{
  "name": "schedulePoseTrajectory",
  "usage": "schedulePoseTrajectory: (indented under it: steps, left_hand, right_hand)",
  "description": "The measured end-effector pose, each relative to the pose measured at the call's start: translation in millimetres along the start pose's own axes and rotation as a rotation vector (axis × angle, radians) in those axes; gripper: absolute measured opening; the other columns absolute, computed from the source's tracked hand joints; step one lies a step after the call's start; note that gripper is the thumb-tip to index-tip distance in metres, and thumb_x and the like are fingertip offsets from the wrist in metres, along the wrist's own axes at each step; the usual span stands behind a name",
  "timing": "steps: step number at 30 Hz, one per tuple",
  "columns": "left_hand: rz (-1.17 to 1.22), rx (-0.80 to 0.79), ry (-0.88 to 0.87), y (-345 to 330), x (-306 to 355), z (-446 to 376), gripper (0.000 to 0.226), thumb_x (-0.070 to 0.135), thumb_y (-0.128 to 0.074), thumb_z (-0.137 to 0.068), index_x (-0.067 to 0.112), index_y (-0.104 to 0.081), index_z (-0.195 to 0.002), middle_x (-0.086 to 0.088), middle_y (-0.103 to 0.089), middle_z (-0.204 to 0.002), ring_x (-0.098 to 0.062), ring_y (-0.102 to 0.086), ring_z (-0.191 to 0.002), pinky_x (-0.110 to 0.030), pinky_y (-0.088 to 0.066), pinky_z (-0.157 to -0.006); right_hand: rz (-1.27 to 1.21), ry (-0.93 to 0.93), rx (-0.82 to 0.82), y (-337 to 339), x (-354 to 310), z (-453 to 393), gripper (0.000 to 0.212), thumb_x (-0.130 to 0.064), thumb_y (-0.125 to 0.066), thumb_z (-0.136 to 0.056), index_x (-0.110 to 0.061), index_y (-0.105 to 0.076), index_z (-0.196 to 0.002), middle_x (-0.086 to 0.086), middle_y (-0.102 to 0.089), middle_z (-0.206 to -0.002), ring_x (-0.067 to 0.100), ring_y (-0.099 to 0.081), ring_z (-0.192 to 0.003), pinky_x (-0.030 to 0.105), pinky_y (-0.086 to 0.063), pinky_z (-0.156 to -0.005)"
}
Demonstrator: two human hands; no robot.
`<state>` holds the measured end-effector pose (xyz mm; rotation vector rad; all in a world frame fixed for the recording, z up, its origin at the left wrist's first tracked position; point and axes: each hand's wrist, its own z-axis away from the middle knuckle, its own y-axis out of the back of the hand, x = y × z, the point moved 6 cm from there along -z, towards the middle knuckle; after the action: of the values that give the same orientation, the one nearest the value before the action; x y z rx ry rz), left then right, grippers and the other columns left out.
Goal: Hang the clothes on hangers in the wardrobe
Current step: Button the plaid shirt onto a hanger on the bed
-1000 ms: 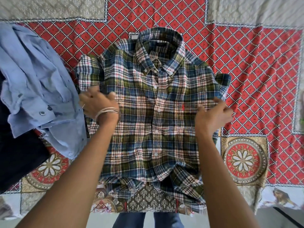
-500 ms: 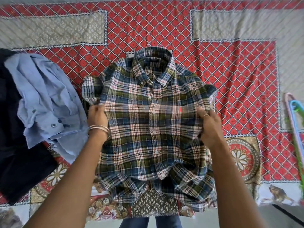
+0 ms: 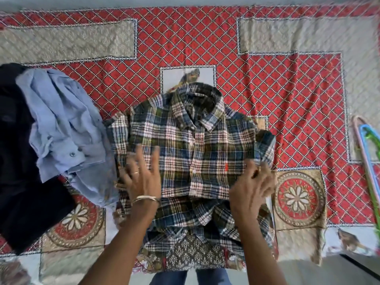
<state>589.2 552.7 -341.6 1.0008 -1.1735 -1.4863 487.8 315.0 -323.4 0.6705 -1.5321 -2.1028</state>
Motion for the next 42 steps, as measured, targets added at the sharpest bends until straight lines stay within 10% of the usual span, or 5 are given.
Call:
schedulePoseTrajectory:
  steps: [5, 9, 22, 33, 42]
  left_hand:
    - [-0.124, -0.569, -0.34, -36, 38, 14, 0.092, -0.014, -0.042, -0.086, 0.037, -0.001, -0.151, 0.001, 0.014, -0.16, -0.026, 0.009, -0.147, -0.058, 0.0, -0.116]
    - [-0.08, -0.583, -0.233, -23, 52, -1, 0.059, 0.006, -0.049, -0.093, 0.03, -0.033, -0.145, 0.0, -0.021, -0.157, -0.025, -0.016, -0.145, -0.056, -0.007, -0.116]
    - [0.272, -0.344, -0.211, 43, 199, -15, 0.025, 0.014, -0.051, -0.092, 0.02, -0.067, -0.11, -0.01, -0.062, -0.111, -0.032, -0.052, -0.108, -0.04, -0.044, -0.091]
    - [0.453, -0.399, -0.335, 12, 492, 33, 0.03, 0.005, -0.054, -0.087, 0.015, -0.068, -0.112, -0.011, -0.049, -0.121, -0.031, -0.051, -0.106, -0.038, -0.043, -0.094]
    - [0.52, -0.433, -0.369, -9, 571, 51, 0.024, 0.002, -0.056, -0.088, 0.01, -0.07, -0.106, -0.015, -0.05, -0.115, -0.03, -0.051, -0.106, -0.034, -0.04, -0.099]
  right_hand:
    - [0.188, 0.46, -0.467, -47, -31, 11, 0.059, -0.016, -0.053, -0.095, -0.027, -0.031, -0.148, -0.002, -0.017, -0.16, 0.019, -0.009, -0.148, 0.056, -0.01, -0.114]
    - [0.069, 0.414, -0.597, -47, -31, -4, 0.044, -0.019, -0.052, -0.097, -0.024, -0.046, -0.14, -0.003, -0.032, -0.155, 0.02, -0.026, -0.142, 0.055, -0.018, -0.112]
    - [-0.804, -0.021, -0.248, 54, 143, -68, 0.007, -0.018, -0.063, -0.092, -0.016, -0.069, -0.096, 0.001, -0.071, -0.079, 0.012, -0.064, -0.069, 0.025, -0.047, -0.063]
    - [-0.523, -0.603, 0.073, 106, 457, -181, 0.021, -0.018, -0.061, -0.093, -0.004, -0.066, -0.108, 0.011, -0.069, -0.094, 0.03, -0.063, -0.092, 0.029, -0.04, -0.072]
    - [-0.337, -0.701, 0.075, 91, 515, -218, 0.019, -0.023, -0.066, -0.09, -0.011, -0.071, -0.105, 0.011, -0.068, -0.1, 0.029, -0.06, -0.091, 0.038, -0.047, -0.085]
